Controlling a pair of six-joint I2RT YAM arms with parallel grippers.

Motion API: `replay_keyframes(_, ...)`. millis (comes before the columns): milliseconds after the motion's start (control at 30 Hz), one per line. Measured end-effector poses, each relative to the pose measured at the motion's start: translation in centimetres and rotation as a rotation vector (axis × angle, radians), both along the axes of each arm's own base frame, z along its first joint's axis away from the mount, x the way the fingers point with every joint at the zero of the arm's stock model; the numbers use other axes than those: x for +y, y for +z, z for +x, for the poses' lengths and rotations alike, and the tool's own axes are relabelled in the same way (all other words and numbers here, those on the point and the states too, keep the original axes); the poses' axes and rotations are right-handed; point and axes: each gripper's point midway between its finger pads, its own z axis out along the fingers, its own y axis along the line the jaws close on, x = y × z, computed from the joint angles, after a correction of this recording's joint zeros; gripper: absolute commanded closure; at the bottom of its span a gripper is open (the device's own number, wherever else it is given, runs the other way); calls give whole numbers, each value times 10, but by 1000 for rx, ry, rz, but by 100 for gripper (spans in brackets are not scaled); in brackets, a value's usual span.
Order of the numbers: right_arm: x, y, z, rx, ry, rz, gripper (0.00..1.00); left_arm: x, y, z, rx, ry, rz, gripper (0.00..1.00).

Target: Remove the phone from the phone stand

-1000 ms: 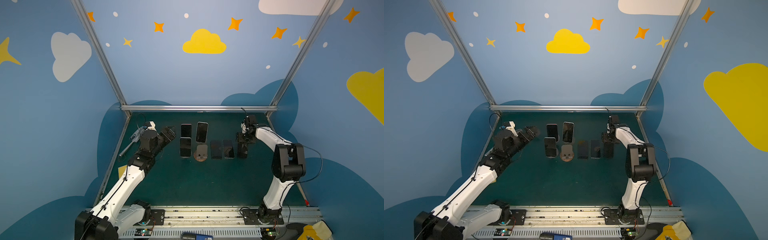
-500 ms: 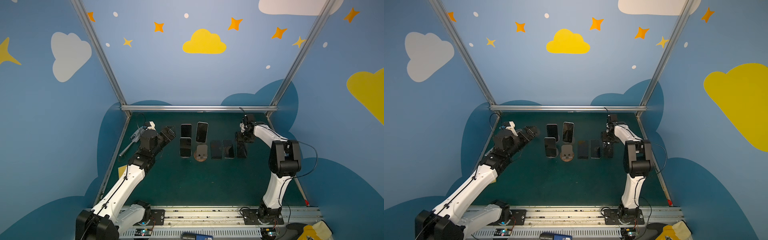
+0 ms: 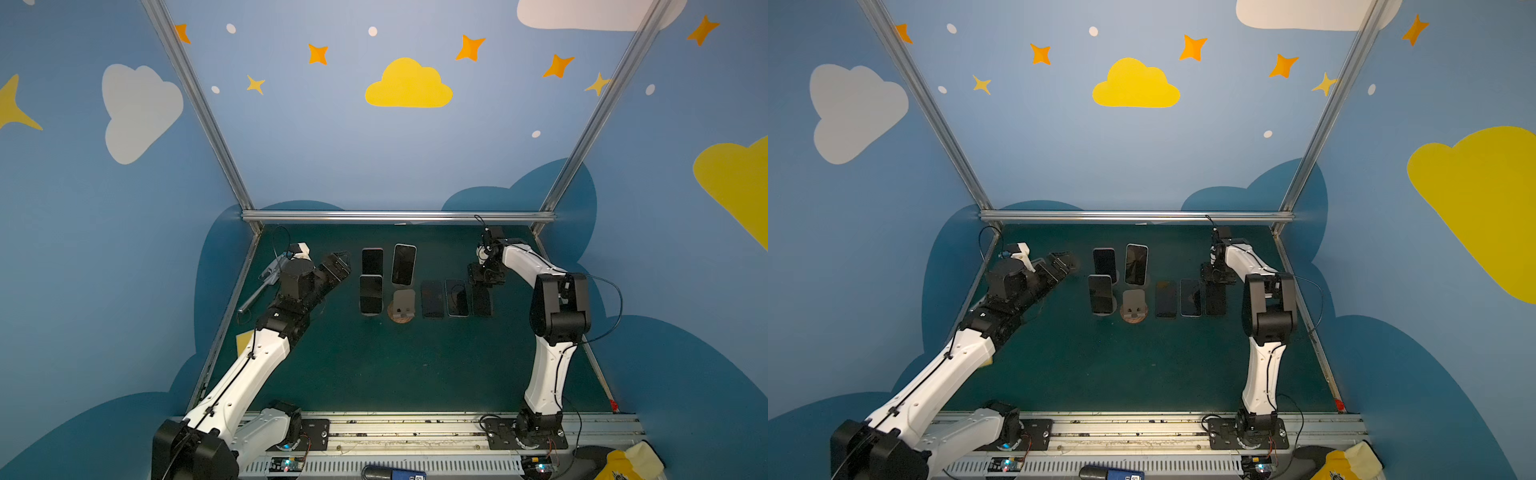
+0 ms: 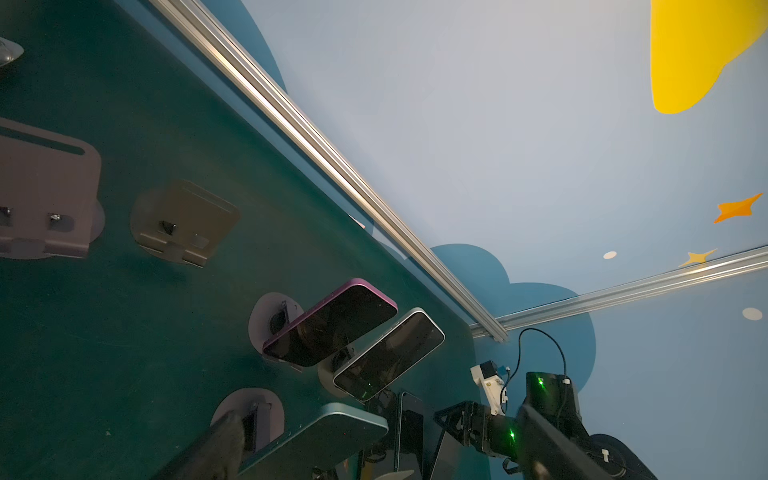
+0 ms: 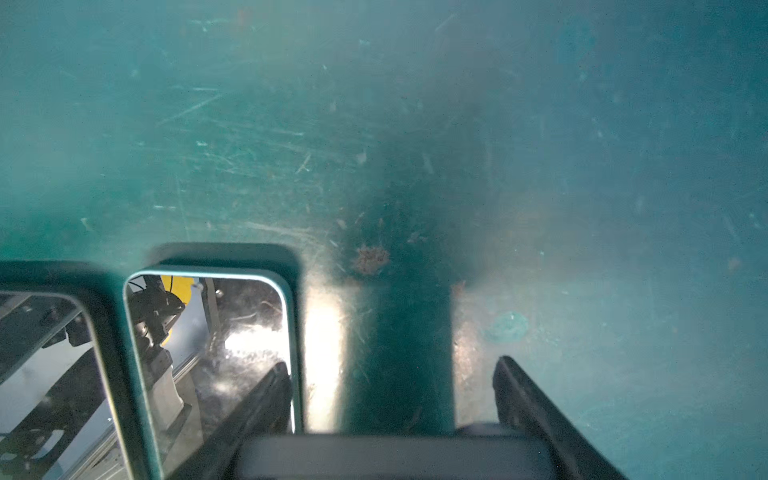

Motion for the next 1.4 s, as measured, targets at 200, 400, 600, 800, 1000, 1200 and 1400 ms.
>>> replay_keyframes(200, -2, -15, -9, 70, 3, -11, 37, 0, 0, 0, 1, 0, -3, 0)
replay_keyframes(400, -3, -22, -13, 97, -3, -16, 37, 0, 0, 0, 1, -1, -4, 0)
replay_keyframes(600, -3, -25, -13, 104, -6, -19, 33, 0, 0, 0, 1, -1, -4, 0)
replay_keyframes(800, -2, -27, -13, 132, -1, -25, 31, 0, 0, 0, 1, -1, -5, 0)
replay_keyframes(1000, -1, -27, -13, 149, -1, -28, 29, 0, 0, 0, 0, 0, -8, 0)
replay_keyframes(1200, -2, -27, -13, 162, -1, -29, 28, 0, 2, 0, -4, -1, -10, 0)
replay_keyframes(1400, -2, -27, -13, 166, -1, -30, 26, 0, 2, 0, -3, -1, -11, 0)
